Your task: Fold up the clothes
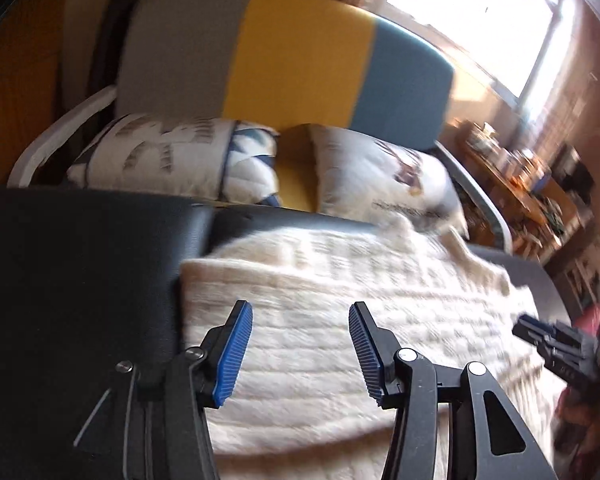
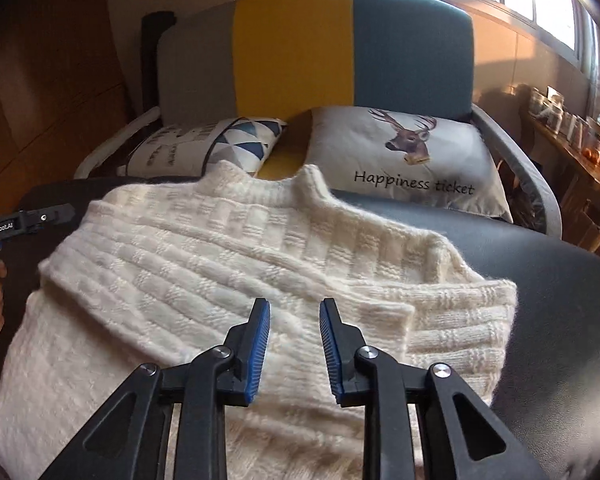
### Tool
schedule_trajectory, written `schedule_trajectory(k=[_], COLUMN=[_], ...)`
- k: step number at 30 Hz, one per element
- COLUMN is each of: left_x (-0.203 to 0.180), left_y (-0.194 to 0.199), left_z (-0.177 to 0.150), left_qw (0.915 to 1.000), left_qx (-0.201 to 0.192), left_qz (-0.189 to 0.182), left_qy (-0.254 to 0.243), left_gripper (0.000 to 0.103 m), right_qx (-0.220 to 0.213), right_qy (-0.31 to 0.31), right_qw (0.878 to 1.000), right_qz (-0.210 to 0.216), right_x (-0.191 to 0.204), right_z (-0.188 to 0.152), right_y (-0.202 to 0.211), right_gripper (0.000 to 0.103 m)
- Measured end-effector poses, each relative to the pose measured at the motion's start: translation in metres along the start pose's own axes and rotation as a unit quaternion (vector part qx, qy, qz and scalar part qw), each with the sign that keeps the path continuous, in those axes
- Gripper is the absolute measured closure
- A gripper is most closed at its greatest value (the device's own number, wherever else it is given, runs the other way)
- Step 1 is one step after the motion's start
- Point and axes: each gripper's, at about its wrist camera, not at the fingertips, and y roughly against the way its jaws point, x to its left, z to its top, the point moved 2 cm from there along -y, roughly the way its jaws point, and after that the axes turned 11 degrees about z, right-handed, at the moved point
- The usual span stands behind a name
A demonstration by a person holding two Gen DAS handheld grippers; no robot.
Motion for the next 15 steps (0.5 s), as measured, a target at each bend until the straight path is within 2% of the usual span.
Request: schedule_trajectory(k=[3, 5, 7, 12, 15], left_x=[-0.025, -0.030, -0.026, -0.026, -0.030], left_y=[-0.007, -0.019, -0.021, -0.017, 0.000], left_z=[-0.022, -0.039, -0.046, -0.034, -0.028], left_qw=[0.9981, 0.9961, 0.9974, 0.9984, 0.9991], left_qx=[0.014, 0.034, 0.020, 0.036, 0.014], left_qz=[0.001, 0.020, 0.014, 0.010, 0.004], left_qy=[-0.060, -0.079, -0.068, -0.043, -0.040], left_gripper=[0.052, 0.051, 0.051, 0.051, 0.051], right_qx=[0.002, 0.003, 0.005, 0.001, 0.003], right_qy=[-0.007, -0.012, -0.016, -0.028, -0.033], right_qw=[1.000, 1.000, 1.000, 0.999, 0.999], right_qz=[0.007, 0.011, 0.016, 0.016, 0.014], right_x=[-0.001, -0.002, -0.003, -0.004, -0.002], right_z=[-0.014, -0.023, -0.032, -0.038, -0.034], right_y=[-0.002, -0.003, -0.005, -0.005, 0.001], right_gripper=[0.078, 0.078, 0.078, 0.078, 0.078])
